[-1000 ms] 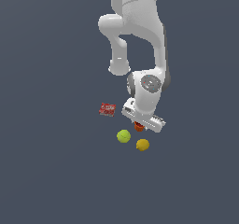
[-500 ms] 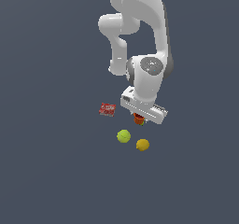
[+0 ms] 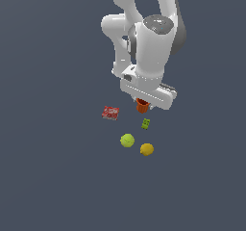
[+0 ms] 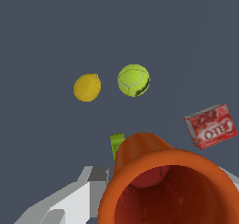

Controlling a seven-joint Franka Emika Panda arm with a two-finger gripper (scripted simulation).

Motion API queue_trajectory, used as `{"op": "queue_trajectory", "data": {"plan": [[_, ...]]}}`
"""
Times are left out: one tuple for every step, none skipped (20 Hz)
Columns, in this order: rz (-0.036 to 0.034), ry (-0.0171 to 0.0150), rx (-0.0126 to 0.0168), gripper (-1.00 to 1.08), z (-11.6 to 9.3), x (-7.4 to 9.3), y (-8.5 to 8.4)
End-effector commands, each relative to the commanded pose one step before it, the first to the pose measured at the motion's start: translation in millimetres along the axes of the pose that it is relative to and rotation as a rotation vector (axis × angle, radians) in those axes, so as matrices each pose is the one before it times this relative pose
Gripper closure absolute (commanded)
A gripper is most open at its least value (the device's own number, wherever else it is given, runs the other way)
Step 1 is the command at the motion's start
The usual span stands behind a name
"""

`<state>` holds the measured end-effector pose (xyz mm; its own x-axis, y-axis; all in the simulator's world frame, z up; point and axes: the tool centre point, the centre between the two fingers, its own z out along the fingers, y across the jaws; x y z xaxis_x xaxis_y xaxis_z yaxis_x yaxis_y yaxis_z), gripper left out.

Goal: Pick up a designated object from a clutter of objects.

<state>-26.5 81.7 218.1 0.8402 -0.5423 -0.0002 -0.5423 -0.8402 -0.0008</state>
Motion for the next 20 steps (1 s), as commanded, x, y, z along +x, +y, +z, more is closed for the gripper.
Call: {"op": "queue_trajectory", "data": {"plan": [[-0.00011, -0.00007, 0.00027, 1.08, -27.72, -1.36, 5.21], [0.0, 0.0, 0.0, 1.08, -10.32, -0.32, 1.8], [0.0, 0.0, 0.0, 1.08, -10.0, -0.28, 1.73], [0.0, 0.0, 0.0, 1.08, -9.65, -0.25, 1.66], [0.0, 0.0, 0.0, 1.08, -9.26, -0.22, 1.58], [0.0, 0.0, 0.0, 1.08, -8.85, -0.19, 1.5], [0.0, 0.0, 0.0, 1.08, -8.43, -0.14, 1.4], [0.0, 0.0, 0.0, 1.08, -7.97, -0.09, 1.3], [0.0, 0.0, 0.0, 1.08, -7.46, -0.04, 1.18], [0.0, 0.0, 0.0, 1.08, -6.94, 0.0, 1.08], [0.00037, -0.00008, -0.00031, 1.08, -6.29, 0.16, 1.03], [0.0, 0.0, 0.0, 1.08, -5.89, 0.03, 0.9], [0.0, 0.0, 0.0, 1.08, -5.36, 0.05, 0.81], [0.0, 0.0, 0.0, 1.08, -4.83, 0.07, 0.71], [0.0, 0.0, 0.0, 1.08, -4.29, 0.09, 0.61], [0.0, 0.0, 0.0, 1.08, -3.75, 0.12, 0.51], [0.0004, 0.00019, -0.00053, 1.08, -3.12, 0.21, 0.37], [0.0, 0.0, 0.0, 1.08, -2.68, 0.18, 0.3], [0.0, 0.0, 0.0, 1.08, -2.15, 0.2, 0.19], [0.0, 0.0, 0.0, 1.08, -1.63, 0.21, 0.1]]}}
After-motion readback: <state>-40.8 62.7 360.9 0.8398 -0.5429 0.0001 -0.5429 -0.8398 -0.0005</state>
